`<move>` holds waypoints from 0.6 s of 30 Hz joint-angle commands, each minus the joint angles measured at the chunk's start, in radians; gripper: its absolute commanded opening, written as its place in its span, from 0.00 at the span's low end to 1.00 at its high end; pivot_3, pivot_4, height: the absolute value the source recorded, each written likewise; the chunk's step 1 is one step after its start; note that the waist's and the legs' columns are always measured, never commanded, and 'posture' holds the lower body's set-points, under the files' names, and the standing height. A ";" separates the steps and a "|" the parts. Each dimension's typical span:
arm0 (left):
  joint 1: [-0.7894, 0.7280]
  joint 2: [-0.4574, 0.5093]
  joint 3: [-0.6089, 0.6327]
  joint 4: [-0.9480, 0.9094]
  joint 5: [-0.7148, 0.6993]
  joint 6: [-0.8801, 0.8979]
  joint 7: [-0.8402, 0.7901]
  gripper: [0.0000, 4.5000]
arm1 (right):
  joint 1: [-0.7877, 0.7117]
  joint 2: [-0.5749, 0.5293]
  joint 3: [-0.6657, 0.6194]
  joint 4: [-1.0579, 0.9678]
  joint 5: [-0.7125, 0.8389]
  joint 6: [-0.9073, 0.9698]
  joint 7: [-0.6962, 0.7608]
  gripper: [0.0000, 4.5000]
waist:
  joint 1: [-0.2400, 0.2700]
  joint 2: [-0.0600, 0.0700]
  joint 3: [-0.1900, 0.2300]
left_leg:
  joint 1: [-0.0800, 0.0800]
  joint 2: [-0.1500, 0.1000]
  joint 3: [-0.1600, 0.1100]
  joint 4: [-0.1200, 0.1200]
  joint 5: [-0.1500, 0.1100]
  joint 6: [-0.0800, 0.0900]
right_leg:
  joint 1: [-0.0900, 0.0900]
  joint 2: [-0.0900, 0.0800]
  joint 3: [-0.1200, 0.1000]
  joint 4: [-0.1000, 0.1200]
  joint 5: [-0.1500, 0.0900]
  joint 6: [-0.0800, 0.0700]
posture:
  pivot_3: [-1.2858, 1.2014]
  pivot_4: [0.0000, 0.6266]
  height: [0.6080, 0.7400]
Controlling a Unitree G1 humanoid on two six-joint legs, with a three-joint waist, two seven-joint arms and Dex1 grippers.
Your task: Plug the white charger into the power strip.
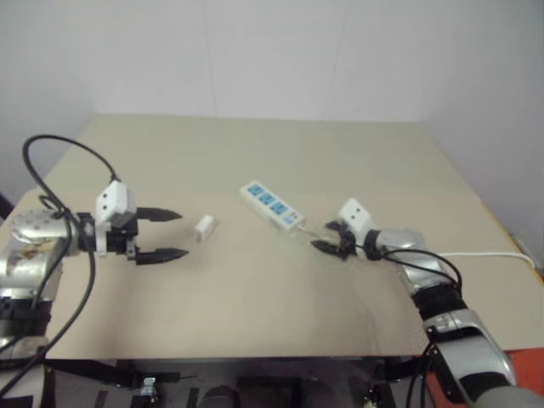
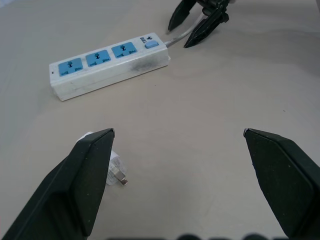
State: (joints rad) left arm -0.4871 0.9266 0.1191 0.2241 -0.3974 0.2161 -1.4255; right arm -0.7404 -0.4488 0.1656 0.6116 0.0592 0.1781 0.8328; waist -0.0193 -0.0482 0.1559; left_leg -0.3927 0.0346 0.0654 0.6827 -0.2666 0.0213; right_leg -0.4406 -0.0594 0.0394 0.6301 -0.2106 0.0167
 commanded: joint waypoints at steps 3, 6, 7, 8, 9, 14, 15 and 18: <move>-0.001 0.017 0.030 -0.019 -0.007 -0.031 0.001 1.00 | -0.081 0.041 -0.024 0.085 -0.007 -0.058 -0.013 0.32 | -0.007 0.000 0.000 | 0.001 0.000 0.000 0.000 0.000 0.000 | 0.000 0.000 0.000 0.002 0.000 0.000 | 0.52 0.24 1.00; 0.000 0.016 0.029 -0.015 -0.003 -0.041 0.003 1.00 | -0.081 0.043 -0.023 0.077 -0.009 -0.078 0.004 0.10 | -0.012 0.000 0.000 | 0.002 0.000 0.000 0.000 0.000 -0.001 | 0.000 0.000 0.000 0.002 0.000 -0.001 | 0.52 0.24 1.00; 0.002 0.017 0.029 -0.014 -0.003 -0.045 0.003 1.00 | -0.067 0.037 -0.023 0.053 -0.004 -0.085 0.021 0.03 | -0.013 0.000 0.000 | 0.002 0.000 0.000 0.000 0.000 -0.001 | 0.000 0.000 0.000 0.002 0.000 -0.001 | 0.52 0.24 1.00; 0.007 0.018 0.031 -0.014 -0.004 -0.048 0.002 1.00 | -0.043 0.026 -0.023 0.011 0.002 -0.093 0.043 0.00 | -0.014 0.000 0.000 | 0.001 0.000 0.000 0.000 0.000 -0.001 | 0.000 0.000 0.000 0.002 0.000 -0.001 | 0.52 0.24 1.00; 0.011 0.020 0.034 -0.014 -0.005 -0.051 0.001 1.00 | -0.014 0.013 -0.025 -0.036 0.013 -0.101 0.070 0.00 | -0.014 0.000 0.000 | 0.001 0.000 -0.001 0.000 0.000 -0.001 | 0.000 0.000 0.000 0.002 0.000 -0.001 | 0.52 0.24 1.00; 0.026 0.023 0.043 -0.009 -0.004 -0.063 0.005 1.00 | 0.190 -0.088 -0.050 -0.334 0.118 -0.128 0.255 0.00 | -0.004 0.001 0.000 | -0.001 0.001 -0.003 -0.001 0.000 0.000 | 0.000 0.000 -0.002 0.002 0.000 0.000 | 0.52 0.24 1.00; 0.027 0.021 0.041 -0.008 -0.003 -0.065 0.006 1.00 | 0.222 -0.111 -0.049 -0.364 0.127 -0.131 0.282 0.00 | -0.004 0.001 0.000 | -0.002 0.001 -0.003 -0.001 0.000 0.000 | 0.000 0.000 -0.002 0.002 0.001 0.000 | 0.52 0.24 1.00; 0.017 0.008 0.029 0.002 0.002 -0.073 0.007 1.00 | 0.290 -0.151 -0.057 -0.394 0.115 -0.127 0.284 0.22 | -0.004 0.001 0.000 | -0.001 0.000 -0.003 0.001 -0.001 0.001 | 0.000 0.000 -0.001 0.000 0.001 0.001 | 0.52 0.24 1.00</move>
State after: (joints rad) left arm -0.4563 0.9340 0.1341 0.2325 -0.3934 0.1692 -1.4216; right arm -0.4525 -0.5852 0.1409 0.2607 0.1611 0.0760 1.1108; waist -0.0237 -0.0476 0.1563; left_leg -0.3934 0.0348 0.0636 0.6838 -0.2672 0.0221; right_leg -0.4401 -0.0598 0.0389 0.6292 -0.2093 0.0179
